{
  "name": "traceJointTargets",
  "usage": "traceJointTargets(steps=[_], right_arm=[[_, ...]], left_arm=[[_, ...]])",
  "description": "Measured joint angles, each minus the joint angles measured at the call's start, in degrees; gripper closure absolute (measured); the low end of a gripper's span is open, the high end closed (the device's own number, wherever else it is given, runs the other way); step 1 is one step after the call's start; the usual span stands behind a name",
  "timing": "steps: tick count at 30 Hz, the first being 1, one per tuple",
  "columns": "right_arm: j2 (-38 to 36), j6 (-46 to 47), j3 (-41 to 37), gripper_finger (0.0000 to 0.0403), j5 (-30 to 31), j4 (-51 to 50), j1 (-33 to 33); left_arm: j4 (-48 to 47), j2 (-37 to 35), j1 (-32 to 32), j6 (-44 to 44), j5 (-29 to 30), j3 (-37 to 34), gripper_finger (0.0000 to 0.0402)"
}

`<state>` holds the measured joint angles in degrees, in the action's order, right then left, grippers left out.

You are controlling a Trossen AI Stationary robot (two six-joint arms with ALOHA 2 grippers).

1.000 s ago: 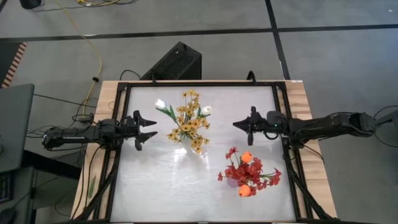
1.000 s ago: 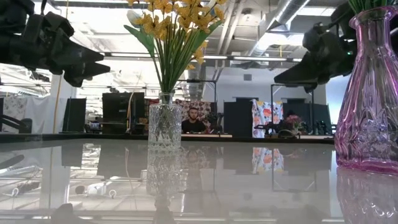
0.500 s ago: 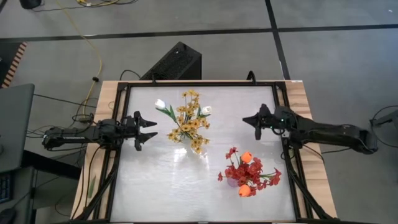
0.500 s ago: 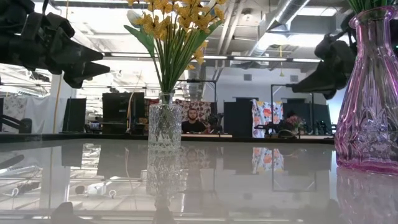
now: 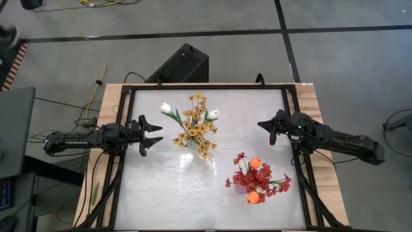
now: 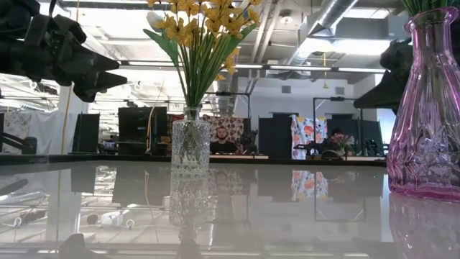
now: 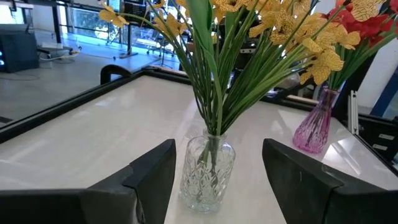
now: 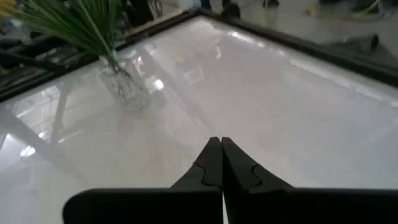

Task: Sort flowers into vase by color
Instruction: Return to Home Position

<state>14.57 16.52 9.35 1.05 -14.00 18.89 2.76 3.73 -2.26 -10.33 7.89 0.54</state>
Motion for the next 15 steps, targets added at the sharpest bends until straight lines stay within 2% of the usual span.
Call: traceJointTargets(steps=[7, 15], right_arm=[[-8.0, -0.1, -4.4, 0.0384, 5.2, 1.7, -5.5], [-9.8, -2.9, -4.4, 0.0377, 8.6, 1.6, -10.8]], left_arm=[[0.0, 0.0, 0.0, 0.0, 0.0, 0.0, 0.0172], [-0.1, 0.0, 0.0, 0.0, 0.0, 0.0, 0.0172]])
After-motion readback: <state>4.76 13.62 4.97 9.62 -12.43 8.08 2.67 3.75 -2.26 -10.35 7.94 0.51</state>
